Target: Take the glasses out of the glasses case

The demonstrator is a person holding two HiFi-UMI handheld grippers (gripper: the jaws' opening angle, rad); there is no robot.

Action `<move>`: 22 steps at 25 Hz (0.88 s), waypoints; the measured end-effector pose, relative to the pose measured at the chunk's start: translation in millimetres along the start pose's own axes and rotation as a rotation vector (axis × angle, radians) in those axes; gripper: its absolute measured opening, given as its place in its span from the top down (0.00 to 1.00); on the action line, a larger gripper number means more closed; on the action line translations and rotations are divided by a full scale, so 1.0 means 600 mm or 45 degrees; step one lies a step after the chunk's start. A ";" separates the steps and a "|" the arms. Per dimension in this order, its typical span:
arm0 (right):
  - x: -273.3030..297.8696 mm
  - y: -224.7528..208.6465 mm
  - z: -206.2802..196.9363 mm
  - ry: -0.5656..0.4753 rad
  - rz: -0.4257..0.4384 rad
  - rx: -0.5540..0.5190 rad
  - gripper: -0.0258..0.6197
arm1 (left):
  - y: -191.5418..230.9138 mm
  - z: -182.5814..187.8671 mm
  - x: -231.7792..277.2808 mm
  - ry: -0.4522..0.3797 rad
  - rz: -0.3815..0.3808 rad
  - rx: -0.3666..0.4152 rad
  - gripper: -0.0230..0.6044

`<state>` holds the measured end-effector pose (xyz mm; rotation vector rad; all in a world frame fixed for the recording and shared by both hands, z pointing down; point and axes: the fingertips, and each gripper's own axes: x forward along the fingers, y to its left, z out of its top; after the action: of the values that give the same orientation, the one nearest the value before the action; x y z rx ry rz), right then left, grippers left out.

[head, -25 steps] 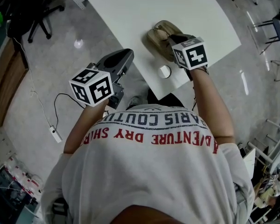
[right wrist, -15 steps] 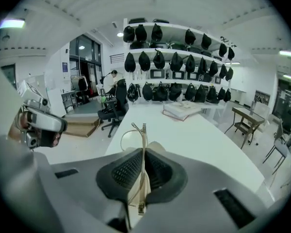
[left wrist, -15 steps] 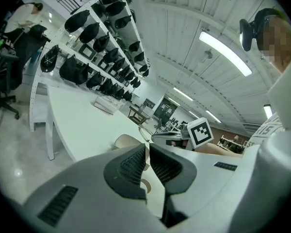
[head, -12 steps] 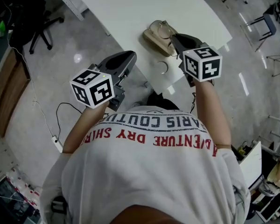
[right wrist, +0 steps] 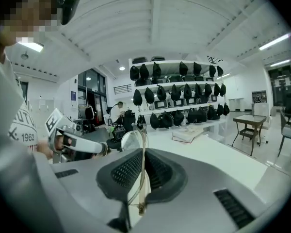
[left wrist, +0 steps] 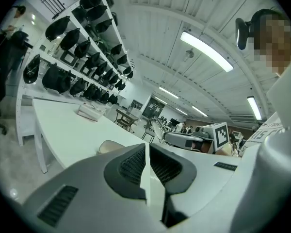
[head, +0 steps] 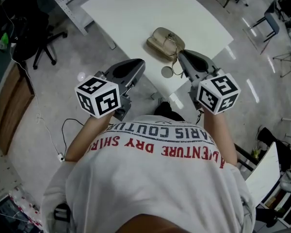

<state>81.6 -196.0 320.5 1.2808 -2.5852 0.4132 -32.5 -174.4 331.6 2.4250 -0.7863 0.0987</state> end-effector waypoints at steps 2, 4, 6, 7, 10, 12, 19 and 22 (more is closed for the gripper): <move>-0.016 0.020 0.005 -0.044 0.025 0.024 0.91 | -0.011 0.007 -0.008 -0.010 -0.009 0.031 0.89; -0.032 0.040 0.010 -0.087 0.044 0.026 0.91 | -0.022 0.014 -0.017 -0.020 -0.020 0.070 0.89; -0.047 0.057 0.014 -0.131 0.054 0.017 0.91 | -0.030 0.018 -0.022 -0.025 -0.033 0.107 0.89; -0.054 0.065 0.015 -0.154 0.062 0.018 0.91 | -0.034 0.019 -0.024 -0.025 -0.041 0.121 0.89; -0.071 0.089 0.021 -0.218 0.106 0.026 0.91 | -0.042 0.016 -0.029 -0.022 -0.058 0.143 0.89; -0.076 0.096 0.020 -0.244 0.122 0.038 0.91 | -0.042 0.013 -0.032 -0.022 -0.060 0.144 0.89; -0.086 0.100 0.004 -0.269 0.134 0.065 0.91 | -0.049 0.002 -0.027 -0.005 -0.082 0.148 0.89; -0.088 0.096 -0.004 -0.269 0.140 0.088 0.91 | -0.052 -0.003 -0.020 0.007 -0.087 0.146 0.89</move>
<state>67.3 -122.7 297.4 1.2710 -2.8503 0.4100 -24.8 -146.5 314.1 2.5560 -0.7118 0.1264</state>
